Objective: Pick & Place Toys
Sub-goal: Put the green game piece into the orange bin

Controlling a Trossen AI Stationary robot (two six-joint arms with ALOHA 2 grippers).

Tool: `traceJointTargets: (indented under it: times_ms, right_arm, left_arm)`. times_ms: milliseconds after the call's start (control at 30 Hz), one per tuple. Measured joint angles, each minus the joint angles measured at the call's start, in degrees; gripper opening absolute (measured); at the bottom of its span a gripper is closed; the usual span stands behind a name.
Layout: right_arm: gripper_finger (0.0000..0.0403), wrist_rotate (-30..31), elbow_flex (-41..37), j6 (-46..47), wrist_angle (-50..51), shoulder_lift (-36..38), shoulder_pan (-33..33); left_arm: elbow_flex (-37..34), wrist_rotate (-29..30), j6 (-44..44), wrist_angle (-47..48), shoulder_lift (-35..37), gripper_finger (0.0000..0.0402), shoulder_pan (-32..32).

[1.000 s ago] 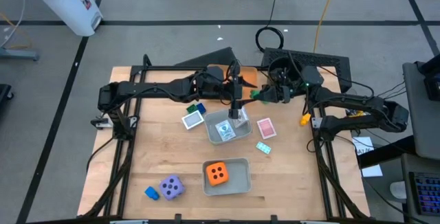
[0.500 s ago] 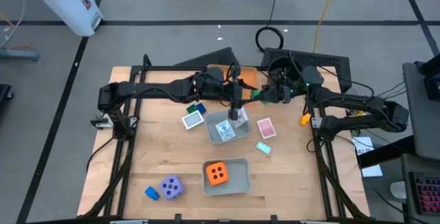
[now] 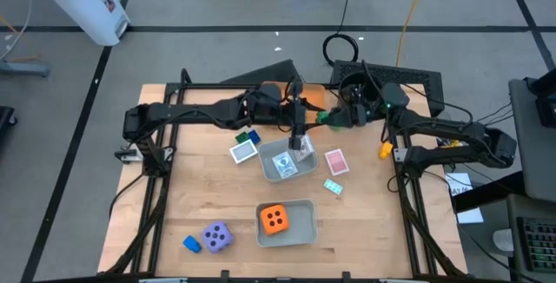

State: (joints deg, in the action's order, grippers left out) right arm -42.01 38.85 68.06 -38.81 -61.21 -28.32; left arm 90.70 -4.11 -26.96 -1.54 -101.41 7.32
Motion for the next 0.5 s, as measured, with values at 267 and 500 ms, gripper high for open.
traceJointTargets:
  times_ms: [267, 500]
  right_arm:
    - [0.0296, 0.0, 0.0, -2.8, -0.3, 0.0, -4.9]
    - [0.031, -0.1, -0.2, -4.9, -0.2, 0.0, -9.1]
  left_arm:
    - [0.1, -0.7, 5.1, 3.7, 2.6, 0.0142, 2.9]
    - [0.2, -0.9, 8.0, 11.2, 4.6, 0.0154, 6.4]
